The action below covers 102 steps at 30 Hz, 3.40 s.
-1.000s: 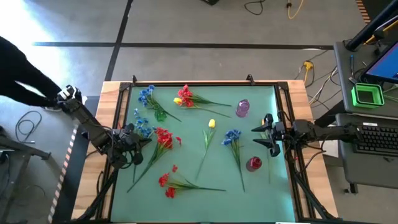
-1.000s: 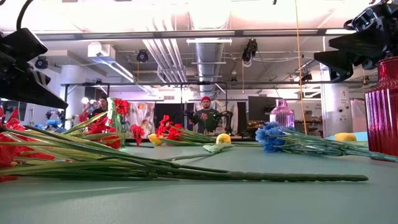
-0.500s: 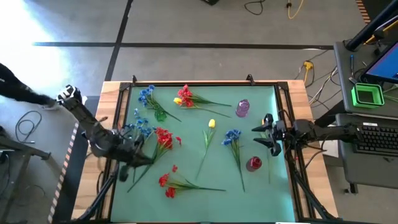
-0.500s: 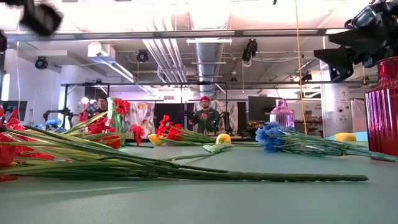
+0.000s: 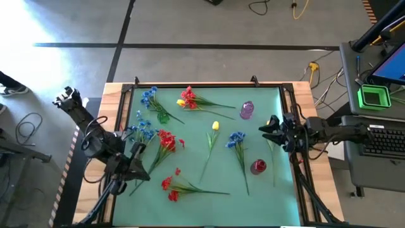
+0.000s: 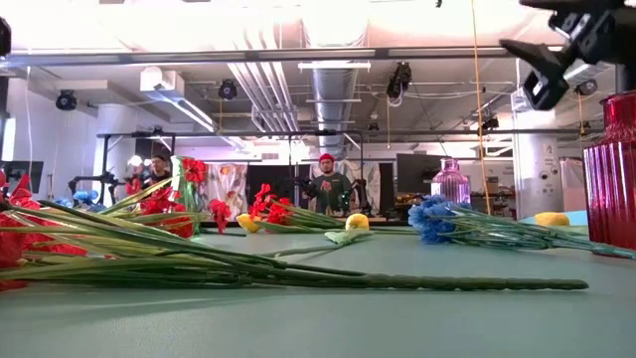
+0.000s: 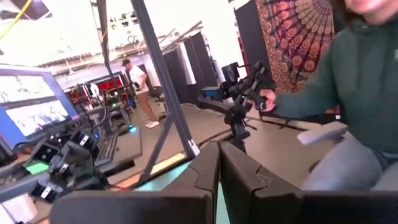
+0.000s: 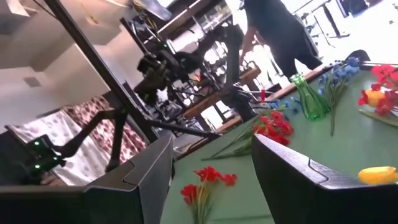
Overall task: Sort flowers into vase by color
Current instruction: Put the left blue flower into the red vase
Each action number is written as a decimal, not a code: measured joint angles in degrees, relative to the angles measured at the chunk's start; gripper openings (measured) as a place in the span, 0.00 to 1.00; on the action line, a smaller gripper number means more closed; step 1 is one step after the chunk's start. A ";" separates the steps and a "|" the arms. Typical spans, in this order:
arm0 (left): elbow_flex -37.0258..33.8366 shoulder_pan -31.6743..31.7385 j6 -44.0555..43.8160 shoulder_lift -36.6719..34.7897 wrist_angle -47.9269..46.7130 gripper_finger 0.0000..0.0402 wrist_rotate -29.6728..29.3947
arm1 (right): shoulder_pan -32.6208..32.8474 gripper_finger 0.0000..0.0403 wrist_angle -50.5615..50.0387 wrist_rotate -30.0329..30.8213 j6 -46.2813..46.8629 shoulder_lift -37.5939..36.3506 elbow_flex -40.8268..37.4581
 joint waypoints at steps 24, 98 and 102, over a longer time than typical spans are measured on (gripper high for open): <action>10.93 5.53 -39.08 13.49 -25.83 0.00 -8.87 | 0.12 0.52 -28.94 10.93 12.57 37.35 32.50; 10.86 5.46 -34.16 9.78 -23.34 0.00 -23.34 | -0.50 0.90 -68.37 -1.87 20.68 94.94 64.71; 10.86 5.46 -36.21 9.78 -24.38 0.00 -22.96 | -0.50 0.90 -68.18 -1.72 20.63 97.57 64.71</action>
